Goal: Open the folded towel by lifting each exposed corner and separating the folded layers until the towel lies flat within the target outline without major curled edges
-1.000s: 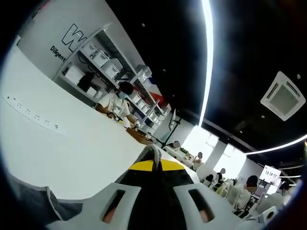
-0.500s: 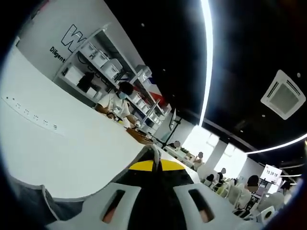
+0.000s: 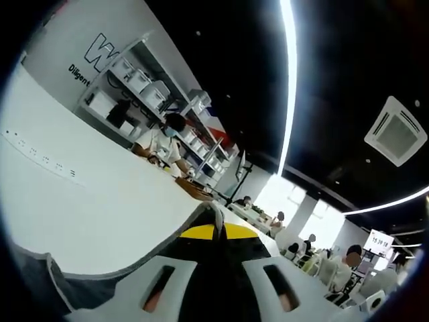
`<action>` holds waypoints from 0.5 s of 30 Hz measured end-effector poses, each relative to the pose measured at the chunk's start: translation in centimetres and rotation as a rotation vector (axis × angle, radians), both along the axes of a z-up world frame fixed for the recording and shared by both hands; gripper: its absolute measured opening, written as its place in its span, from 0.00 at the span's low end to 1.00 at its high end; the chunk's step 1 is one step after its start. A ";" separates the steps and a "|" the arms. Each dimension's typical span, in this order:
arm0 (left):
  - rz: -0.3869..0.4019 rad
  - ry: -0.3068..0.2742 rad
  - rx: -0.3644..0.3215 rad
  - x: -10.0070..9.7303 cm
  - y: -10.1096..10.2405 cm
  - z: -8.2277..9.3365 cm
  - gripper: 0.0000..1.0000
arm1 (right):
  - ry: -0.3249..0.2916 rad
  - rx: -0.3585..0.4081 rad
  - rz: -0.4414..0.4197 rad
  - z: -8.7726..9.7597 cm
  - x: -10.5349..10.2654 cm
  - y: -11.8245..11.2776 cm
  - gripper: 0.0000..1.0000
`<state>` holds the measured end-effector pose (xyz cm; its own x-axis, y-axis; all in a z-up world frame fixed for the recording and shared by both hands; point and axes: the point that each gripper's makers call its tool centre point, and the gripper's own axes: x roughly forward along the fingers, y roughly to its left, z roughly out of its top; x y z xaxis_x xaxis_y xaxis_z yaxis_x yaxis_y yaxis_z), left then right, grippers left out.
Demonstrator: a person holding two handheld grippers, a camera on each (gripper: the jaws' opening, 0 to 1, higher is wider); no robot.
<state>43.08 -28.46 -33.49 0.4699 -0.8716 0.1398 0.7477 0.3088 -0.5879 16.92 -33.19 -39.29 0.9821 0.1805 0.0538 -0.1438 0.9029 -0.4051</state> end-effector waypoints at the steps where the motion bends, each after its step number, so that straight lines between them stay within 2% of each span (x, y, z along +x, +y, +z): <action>1: -0.001 -0.002 0.001 -0.1 -0.1 0.0 0.00 | 0.004 -0.001 -0.002 -0.2 0.0 0.0 0.00; 10: -0.002 0.002 0.025 -0.8 -0.7 -1.3 0.00 | 0.046 0.009 0.001 -1.6 0.0 0.2 0.00; 15: -0.004 0.024 0.019 -1.3 -1.0 -1.9 0.00 | 0.048 0.011 0.002 -1.9 -0.3 0.4 0.00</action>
<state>41.73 -29.49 -35.35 0.4696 -0.8757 0.1120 0.7348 0.3174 -0.5995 16.65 -32.81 -41.20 0.9833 0.1820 0.0083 -0.1646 0.9068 -0.3881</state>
